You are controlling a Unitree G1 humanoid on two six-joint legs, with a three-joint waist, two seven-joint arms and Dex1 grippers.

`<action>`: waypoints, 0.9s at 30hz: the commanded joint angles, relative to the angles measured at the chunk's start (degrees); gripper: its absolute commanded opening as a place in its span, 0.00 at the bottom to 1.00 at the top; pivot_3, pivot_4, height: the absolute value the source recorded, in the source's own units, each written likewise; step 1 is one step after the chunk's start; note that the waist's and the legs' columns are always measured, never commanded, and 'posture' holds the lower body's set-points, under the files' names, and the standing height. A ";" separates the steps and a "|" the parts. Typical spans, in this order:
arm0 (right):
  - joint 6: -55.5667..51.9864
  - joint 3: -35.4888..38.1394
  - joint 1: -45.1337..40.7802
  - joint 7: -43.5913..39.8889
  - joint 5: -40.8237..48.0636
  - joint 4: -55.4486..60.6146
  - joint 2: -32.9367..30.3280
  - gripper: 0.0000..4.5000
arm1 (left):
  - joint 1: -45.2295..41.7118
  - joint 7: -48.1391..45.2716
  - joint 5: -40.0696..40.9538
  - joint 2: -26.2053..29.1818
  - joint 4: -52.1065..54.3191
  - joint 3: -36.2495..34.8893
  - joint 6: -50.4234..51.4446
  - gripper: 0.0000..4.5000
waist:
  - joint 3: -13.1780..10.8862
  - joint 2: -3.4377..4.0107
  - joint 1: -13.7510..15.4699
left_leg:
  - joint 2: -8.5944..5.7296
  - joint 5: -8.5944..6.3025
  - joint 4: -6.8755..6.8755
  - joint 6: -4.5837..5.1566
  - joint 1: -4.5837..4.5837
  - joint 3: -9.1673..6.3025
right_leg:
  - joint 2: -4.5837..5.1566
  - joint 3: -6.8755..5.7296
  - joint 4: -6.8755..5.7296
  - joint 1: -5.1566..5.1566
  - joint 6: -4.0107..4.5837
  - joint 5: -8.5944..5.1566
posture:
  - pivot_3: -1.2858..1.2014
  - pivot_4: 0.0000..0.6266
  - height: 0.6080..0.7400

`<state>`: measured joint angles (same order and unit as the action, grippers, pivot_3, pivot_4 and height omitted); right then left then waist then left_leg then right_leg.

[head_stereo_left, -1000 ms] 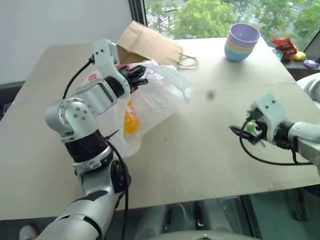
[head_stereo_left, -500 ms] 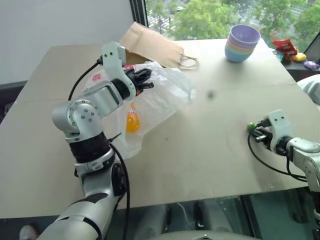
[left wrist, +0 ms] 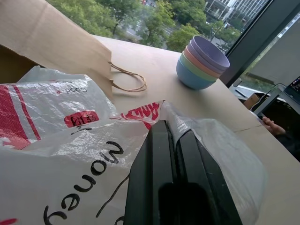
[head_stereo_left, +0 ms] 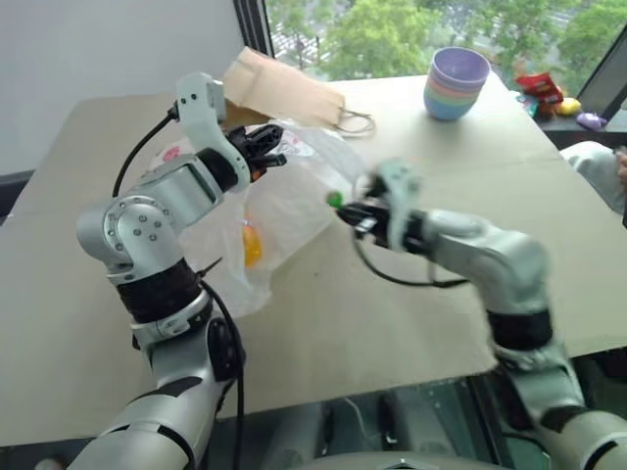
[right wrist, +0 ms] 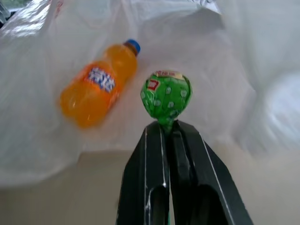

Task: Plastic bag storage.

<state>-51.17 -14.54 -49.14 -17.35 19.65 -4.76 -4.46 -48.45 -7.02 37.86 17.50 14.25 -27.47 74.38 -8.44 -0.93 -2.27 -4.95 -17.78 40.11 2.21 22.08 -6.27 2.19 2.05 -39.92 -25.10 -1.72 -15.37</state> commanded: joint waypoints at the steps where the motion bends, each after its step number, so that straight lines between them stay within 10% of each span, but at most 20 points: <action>1: 18.24 1.96 -10.98 3.24 -6.88 -24.51 4.77 0.01 | 0.33 2.11 1.45 -1.01 4.33 -1.15 0.29 0.00 | 0.00 -0.01 0.11 | -0.06 0.00 0.00 0.00 0.06 -0.07 | 0.06 -0.07 0.05 0.00 0.00 0.00 | 0.52 0.24 1.00; 6: 31.97 2.75 -18.69 -2.91 -10.29 -39.98 6.43 0.28 | 1.35 5.36 1.97 -4.04 6.63 -1.56 0.82 0.00 | -0.01 -0.03 -0.22 | -0.21 0.00 -0.02 0.01 0.10 -0.27 | 0.32 -0.64 0.14 0.01 0.00 0.00 | 0.52 0.24 1.00; 9: 30.30 2.92 -14.98 -8.84 -9.23 -32.05 4.60 0.60 | 1.26 6.06 1.51 -4.08 5.54 -1.89 0.08 0.00 | -0.01 -0.02 -0.74 | -0.21 0.00 -0.01 0.01 0.12 -0.32 | 0.42 -0.94 0.12 0.00 0.01 0.00 | 0.52 0.24 1.00; 12: 24.29 3.16 -10.23 -13.88 -6.71 -21.16 2.05 0.60 | 0.91 6.32 1.37 -4.11 4.17 -1.90 -0.78 0.00 | -0.01 -0.02 -1.25 | -0.21 0.00 0.04 0.01 0.12 -0.40 | 0.44 -0.99 0.07 0.00 0.01 0.00 | 0.52 0.24 1.00; 17: 11.25 1.42 1.72 -17.33 -3.29 6.48 -5.51 0.97 | 0.58 5.82 0.92 -4.19 1.34 -0.90 -2.85 0.00 | 0.00 -0.01 -1.50 | -0.23 0.00 0.09 0.00 0.11 -0.46 | 0.43 -1.00 -0.03 0.01 0.01 0.00 | 0.52 0.24 1.00; 21: 2.70 3.29 8.13 -16.98 0.04 24.74 -12.11 0.99 | 1.48 3.55 -0.07 -1.96 -0.39 1.69 -5.34 0.00 | -0.01 0.00 -1.56 | -0.25 0.00 0.08 0.01 0.15 -0.49 | 0.44 -0.97 -0.01 -0.02 0.01 0.00 | 0.52 0.24 1.00; 27: 3.38 4.44 7.28 -4.58 -9.41 17.41 -12.19 0.99 | 5.40 -0.82 -1.81 1.30 0.65 7.52 -10.53 0.00 | 0.01 0.03 -1.04 | -0.33 0.00 0.01 0.00 -0.13 -0.48 | 0.43 -0.81 -0.09 0.13 0.01 0.00 | 0.52 0.24 1.00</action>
<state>-48.53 -11.52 -39.92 -24.88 11.46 14.05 -18.07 -42.81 -6.71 36.07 17.90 12.88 -21.05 65.55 -8.42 -0.90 -3.31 -5.28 -17.78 40.11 2.21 21.94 -6.74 2.62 1.25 -40.01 -24.97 -1.70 -15.36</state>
